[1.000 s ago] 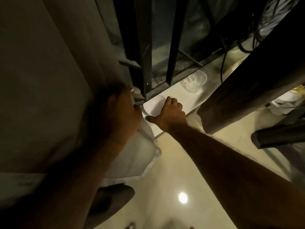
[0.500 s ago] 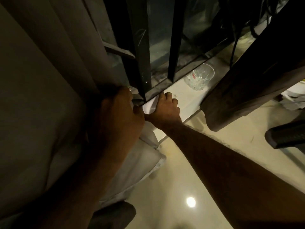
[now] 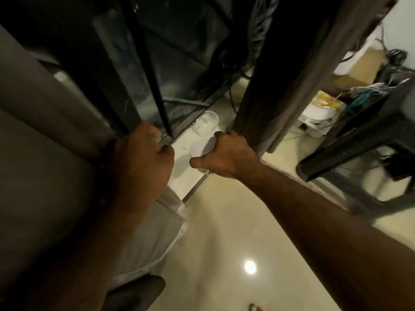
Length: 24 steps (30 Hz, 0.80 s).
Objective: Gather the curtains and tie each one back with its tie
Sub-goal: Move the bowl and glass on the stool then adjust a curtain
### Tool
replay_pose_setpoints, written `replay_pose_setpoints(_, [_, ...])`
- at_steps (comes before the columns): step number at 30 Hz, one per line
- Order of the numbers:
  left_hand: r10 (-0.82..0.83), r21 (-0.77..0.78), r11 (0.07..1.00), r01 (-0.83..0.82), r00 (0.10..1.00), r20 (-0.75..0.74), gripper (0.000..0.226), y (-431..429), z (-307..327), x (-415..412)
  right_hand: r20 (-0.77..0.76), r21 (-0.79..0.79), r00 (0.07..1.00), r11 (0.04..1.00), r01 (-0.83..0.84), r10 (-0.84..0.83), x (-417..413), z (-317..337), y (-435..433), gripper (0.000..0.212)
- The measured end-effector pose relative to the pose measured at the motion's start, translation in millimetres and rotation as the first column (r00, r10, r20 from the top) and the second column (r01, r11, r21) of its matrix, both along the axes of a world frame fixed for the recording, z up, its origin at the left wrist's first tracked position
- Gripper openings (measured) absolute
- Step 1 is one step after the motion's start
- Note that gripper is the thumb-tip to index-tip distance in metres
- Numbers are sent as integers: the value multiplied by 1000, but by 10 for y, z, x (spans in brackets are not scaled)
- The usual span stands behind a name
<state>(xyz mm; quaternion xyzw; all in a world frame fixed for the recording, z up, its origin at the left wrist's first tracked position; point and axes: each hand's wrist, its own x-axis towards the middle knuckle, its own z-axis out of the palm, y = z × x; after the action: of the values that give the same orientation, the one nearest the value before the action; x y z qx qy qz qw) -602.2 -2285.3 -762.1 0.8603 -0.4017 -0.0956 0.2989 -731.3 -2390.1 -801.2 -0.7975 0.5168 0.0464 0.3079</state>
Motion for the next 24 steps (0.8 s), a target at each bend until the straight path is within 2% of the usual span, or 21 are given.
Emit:
replay_pose_setpoints(4, [-72, -89, 993, 73, 997, 17, 18, -265, 727, -447, 121, -13, 985, 992, 127, -125, -567, 993, -91, 87])
replay_pose_setpoints(6, [-130, -143, 980, 136, 990, 49, 18, -405, 1102, -688, 205, 0, 957, 978, 210, -206, -933, 1482, -119, 66])
replay_pose_setpoints(8, [-208, -182, 961, 208, 978, 19, 15, -508, 1430, -922, 244, 44, 932, 963, 264, -267, -1294, 1859, -164, 52])
replay_pose_setpoints(11, [-383, -230, 900, 371, 924, -8, 13, -736, 1869, -1480, 269, 5, 902, 937, 349, -338, -2086, 2359, -289, 57])
replay_pose_setpoints(13, [-461, -221, 868, 444, 887, -30, 12, -806, 1993, -1708, 295, -4, 875, 916, 402, -383, -2428, 2454, -398, 58])
replay_pose_setpoints(16, [-544, -180, 830, 528, 838, -52, 15, -1158, 2033, -2312, 307, -133, 830, 843, 522, -465, -3208, 2468, -705, 58])
replay_pose_setpoints(20, [-586, -150, 802, 579, 811, -4, 16, -1781, 1775, -2958, 214, -276, 787, 738, 616, -578, -4045, 2027, -1398, 88])
replay_pose_setpoints(24, [-615, -66, 783, 619, 785, 76, 15, -2519, 1298, -3518, 211, -322, 745, 675, 664, -633, -4619, 1405, -2179, 104])
